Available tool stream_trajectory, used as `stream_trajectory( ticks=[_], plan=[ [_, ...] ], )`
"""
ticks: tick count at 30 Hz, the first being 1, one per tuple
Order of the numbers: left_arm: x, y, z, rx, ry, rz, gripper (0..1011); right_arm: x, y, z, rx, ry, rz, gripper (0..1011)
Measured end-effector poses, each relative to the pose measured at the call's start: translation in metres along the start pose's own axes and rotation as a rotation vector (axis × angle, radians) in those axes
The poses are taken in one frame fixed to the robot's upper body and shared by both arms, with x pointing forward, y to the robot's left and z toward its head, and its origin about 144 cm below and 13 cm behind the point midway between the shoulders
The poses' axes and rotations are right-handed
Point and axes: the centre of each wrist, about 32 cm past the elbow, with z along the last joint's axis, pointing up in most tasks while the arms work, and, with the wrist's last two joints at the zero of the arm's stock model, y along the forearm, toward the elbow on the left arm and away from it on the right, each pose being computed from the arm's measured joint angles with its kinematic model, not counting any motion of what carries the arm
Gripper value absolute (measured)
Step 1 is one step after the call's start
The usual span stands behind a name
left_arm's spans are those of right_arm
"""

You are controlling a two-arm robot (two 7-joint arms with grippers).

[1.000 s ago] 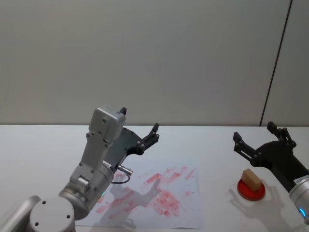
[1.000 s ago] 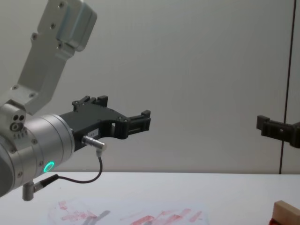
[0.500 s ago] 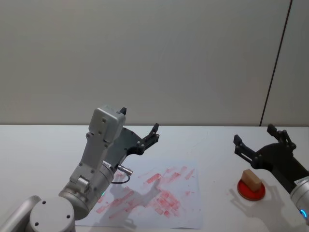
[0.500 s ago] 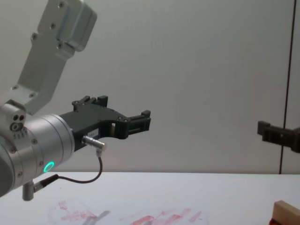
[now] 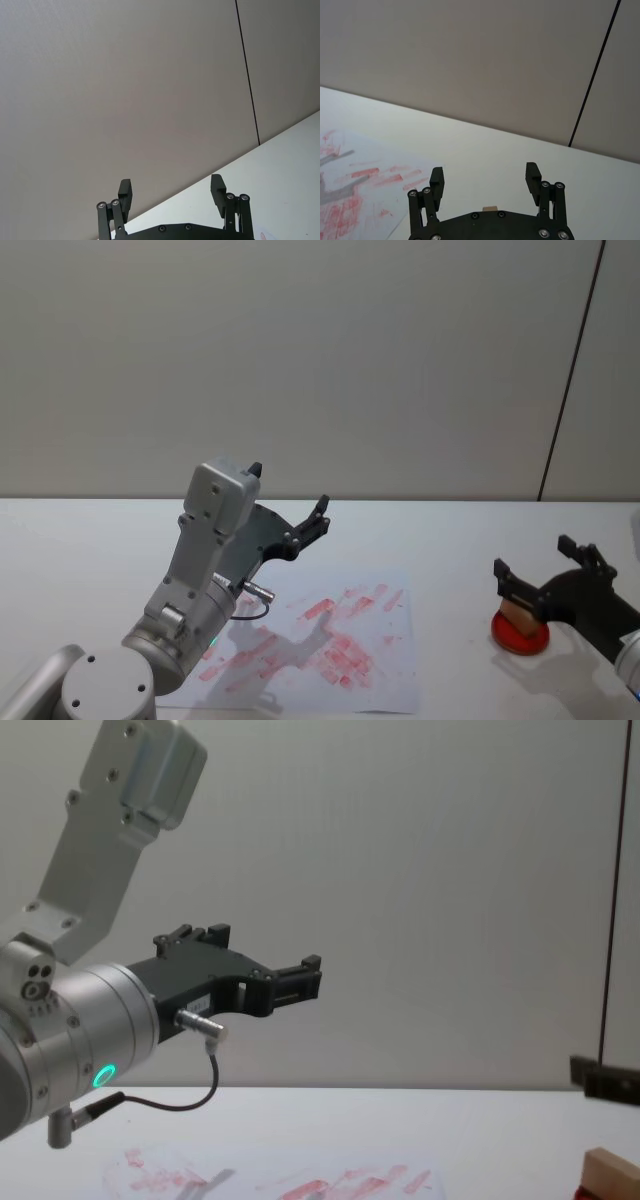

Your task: Use the one hand to pick up the stamp and affix it onto the A4 paper.

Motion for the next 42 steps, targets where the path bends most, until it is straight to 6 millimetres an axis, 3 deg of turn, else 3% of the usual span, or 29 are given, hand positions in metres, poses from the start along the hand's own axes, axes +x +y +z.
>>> stream_trajectory(
  ticks=[14, 37, 42],
  plan=[
    [0.0, 0.0, 0.0, 0.0, 0.0, 0.0, 1002, 0.013, -0.001, -0.018, -0.117, -0.002, 0.01, 1001],
    [0.0, 0.0, 0.0, 0.0, 0.0, 0.0, 1003, 0.016, 0.018, -0.033, -0.194, 0.037, 0.032, 1001],
    [0.0, 0.0, 0.0, 0.0, 0.0, 0.0, 1002, 0.017, 0.022, -0.035, -0.206, 0.047, 0.038, 902]
  ],
)
